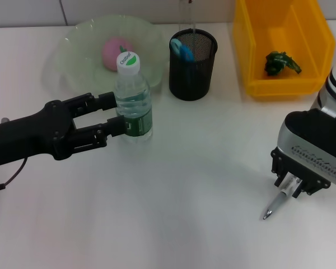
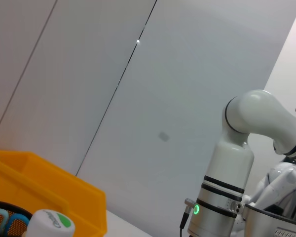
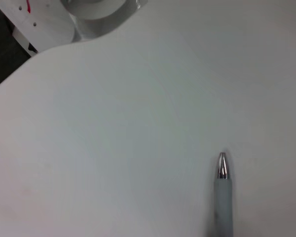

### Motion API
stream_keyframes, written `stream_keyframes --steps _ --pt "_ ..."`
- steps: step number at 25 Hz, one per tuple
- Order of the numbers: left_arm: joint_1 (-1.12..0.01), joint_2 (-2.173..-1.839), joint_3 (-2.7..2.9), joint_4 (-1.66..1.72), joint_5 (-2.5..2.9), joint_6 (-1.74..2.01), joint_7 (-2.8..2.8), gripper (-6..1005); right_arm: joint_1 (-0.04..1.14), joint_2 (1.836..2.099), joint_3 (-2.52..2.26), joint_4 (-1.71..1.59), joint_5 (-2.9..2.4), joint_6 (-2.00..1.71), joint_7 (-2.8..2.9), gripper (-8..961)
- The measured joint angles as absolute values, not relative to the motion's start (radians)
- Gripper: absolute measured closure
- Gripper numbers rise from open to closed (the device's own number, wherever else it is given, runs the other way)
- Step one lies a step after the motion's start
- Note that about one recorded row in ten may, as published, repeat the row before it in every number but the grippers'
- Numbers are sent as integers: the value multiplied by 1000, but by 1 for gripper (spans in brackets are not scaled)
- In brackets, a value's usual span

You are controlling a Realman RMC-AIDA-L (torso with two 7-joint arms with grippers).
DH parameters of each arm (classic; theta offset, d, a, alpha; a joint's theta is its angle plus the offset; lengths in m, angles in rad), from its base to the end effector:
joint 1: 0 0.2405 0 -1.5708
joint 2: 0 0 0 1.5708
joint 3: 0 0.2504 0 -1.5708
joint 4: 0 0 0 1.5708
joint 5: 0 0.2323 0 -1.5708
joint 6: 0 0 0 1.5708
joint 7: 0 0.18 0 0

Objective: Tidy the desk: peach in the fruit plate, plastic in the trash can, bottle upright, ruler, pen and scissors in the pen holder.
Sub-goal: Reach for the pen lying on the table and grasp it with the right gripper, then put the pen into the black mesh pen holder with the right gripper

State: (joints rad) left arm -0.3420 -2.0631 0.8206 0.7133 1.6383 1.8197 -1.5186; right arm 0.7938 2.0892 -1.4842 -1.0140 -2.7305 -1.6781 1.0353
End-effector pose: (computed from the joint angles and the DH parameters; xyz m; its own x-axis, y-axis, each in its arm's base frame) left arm -0.2424 0.3009 0.0077 0.5617 0.3994 0.7245 0.4888 -0.8668 0.0989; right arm 0.2127 0.3589 -0.0632 0.5280 0.7587 0.3816 0.5291 -0.6453 0.5510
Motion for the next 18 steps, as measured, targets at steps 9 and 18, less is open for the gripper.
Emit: stream_keyframes --steps 9,18 --pt "-333 -2062 821 713 1638 1829 -1519 230 780 2090 -1526 -1013 -2730 -1648 1056 748" --pt "-330 -2060 820 714 1638 1838 -1519 230 767 2091 -1524 -1051 -2721 -1652 1070 821"
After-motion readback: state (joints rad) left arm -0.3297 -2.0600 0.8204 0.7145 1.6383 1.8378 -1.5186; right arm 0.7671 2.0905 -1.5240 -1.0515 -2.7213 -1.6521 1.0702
